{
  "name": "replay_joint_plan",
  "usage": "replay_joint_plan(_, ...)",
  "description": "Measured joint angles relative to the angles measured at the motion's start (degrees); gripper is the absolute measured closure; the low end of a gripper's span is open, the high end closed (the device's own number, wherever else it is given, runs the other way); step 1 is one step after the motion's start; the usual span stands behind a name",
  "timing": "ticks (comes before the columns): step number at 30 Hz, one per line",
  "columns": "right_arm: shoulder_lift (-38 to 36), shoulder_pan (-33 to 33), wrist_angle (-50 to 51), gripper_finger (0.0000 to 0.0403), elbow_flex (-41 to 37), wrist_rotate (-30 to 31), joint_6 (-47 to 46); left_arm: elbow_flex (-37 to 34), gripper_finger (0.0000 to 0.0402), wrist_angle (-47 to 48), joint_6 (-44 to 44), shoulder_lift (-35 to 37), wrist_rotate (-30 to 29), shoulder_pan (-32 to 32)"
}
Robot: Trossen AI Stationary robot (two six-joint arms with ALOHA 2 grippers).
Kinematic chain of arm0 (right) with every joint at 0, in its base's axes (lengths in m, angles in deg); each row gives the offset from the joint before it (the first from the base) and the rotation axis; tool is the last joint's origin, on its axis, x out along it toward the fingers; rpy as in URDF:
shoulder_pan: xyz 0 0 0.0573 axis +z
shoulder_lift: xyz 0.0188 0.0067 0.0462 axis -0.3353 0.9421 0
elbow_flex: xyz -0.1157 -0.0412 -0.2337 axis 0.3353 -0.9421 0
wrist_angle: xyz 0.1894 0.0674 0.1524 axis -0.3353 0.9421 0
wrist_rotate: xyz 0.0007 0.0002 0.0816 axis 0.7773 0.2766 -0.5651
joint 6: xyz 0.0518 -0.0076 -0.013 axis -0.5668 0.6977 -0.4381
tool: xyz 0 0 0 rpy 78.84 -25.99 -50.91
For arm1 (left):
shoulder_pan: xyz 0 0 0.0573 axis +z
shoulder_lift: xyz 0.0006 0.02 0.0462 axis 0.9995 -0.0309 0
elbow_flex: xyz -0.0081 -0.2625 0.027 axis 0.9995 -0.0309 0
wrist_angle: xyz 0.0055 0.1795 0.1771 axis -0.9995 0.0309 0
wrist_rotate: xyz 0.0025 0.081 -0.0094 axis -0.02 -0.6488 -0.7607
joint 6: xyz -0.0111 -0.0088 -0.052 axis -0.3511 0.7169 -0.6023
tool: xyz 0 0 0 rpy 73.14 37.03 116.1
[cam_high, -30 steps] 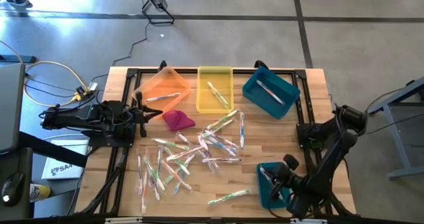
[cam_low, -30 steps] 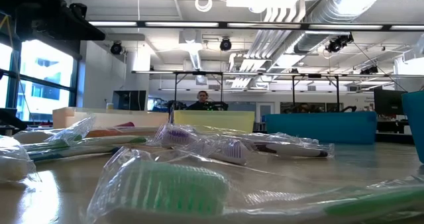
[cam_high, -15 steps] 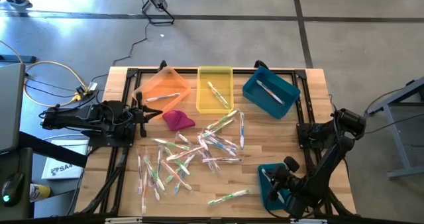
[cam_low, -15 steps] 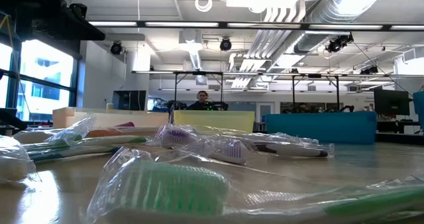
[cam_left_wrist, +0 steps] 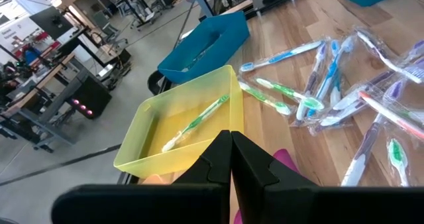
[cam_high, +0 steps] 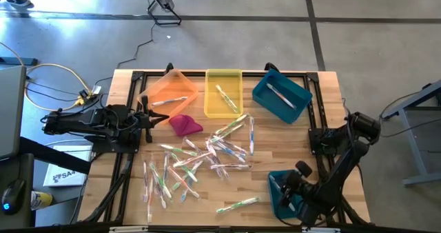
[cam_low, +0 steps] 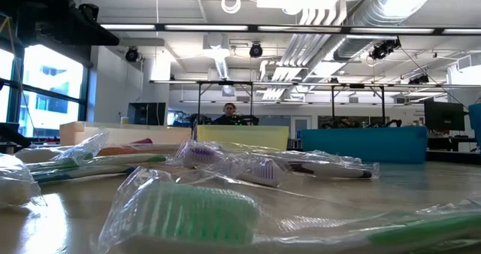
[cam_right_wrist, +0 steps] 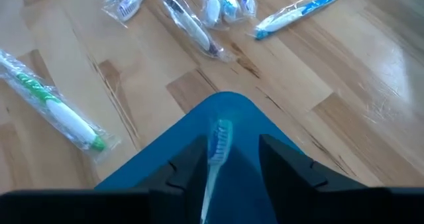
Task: Pick & Place Toothbrushes
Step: Put the purple toothbrush into the bottom blue bin, then put the green toothbrush into the yellow bin
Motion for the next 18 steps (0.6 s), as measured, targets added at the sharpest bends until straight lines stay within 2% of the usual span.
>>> replay_joint_plan(10, -5.89, -3.41, 3.14, 0.0289, 0.00, 0.85, 0.87, 0.00, 0.0398, 0.02, 0.14, 0.00, -0.04, -0.02)
replay_joint_plan(18, -9.41, -9.03, 1.84, 0.0329, 0.00, 0.87, 10.49, 0.00, 0.0398, 0.02, 0.22, 0.00, -0.07, -0.01)
